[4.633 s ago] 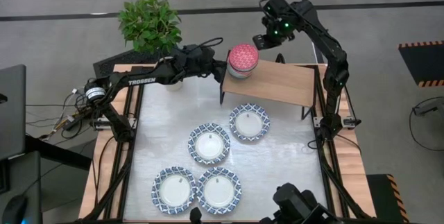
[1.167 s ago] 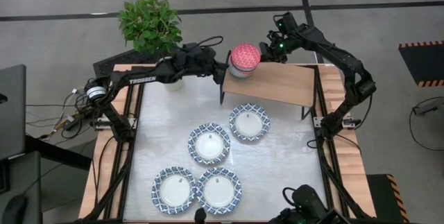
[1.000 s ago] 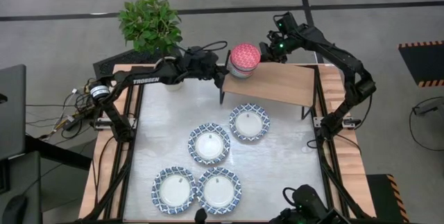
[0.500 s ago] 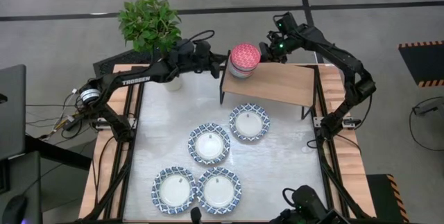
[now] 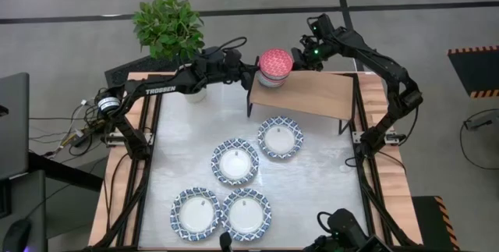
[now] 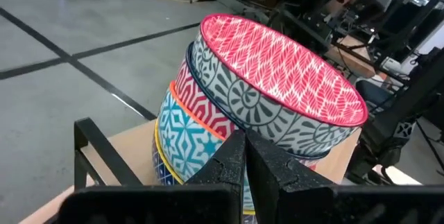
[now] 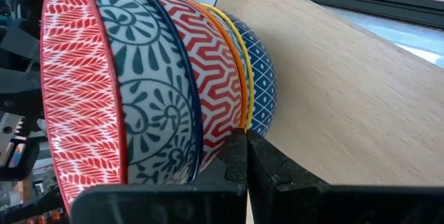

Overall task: Place and stack bowls onto a shelf
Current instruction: Adjust the stack of bowls on the shelf

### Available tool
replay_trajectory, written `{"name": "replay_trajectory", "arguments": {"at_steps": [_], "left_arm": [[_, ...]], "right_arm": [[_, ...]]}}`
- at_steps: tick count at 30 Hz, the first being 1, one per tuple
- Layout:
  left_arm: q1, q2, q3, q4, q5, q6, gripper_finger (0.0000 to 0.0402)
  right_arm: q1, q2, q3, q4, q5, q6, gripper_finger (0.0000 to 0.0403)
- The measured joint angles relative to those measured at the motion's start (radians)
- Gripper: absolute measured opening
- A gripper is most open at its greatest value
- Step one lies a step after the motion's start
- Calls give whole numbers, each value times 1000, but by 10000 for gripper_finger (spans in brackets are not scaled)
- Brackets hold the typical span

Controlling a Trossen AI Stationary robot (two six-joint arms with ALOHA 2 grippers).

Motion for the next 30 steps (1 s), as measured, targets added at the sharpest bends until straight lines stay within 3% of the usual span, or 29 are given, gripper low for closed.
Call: {"name": "replay_trajectory", "arguments": {"at_steps": [21,30], "left_arm": [[-18,2,0,-128,-36,35,0],[-24,1,-1,-111,-51,59,0]], "right_arm": [[0,0,0,2,-8,7,17],[-23,-35,34,-3,11,10,17]]}}
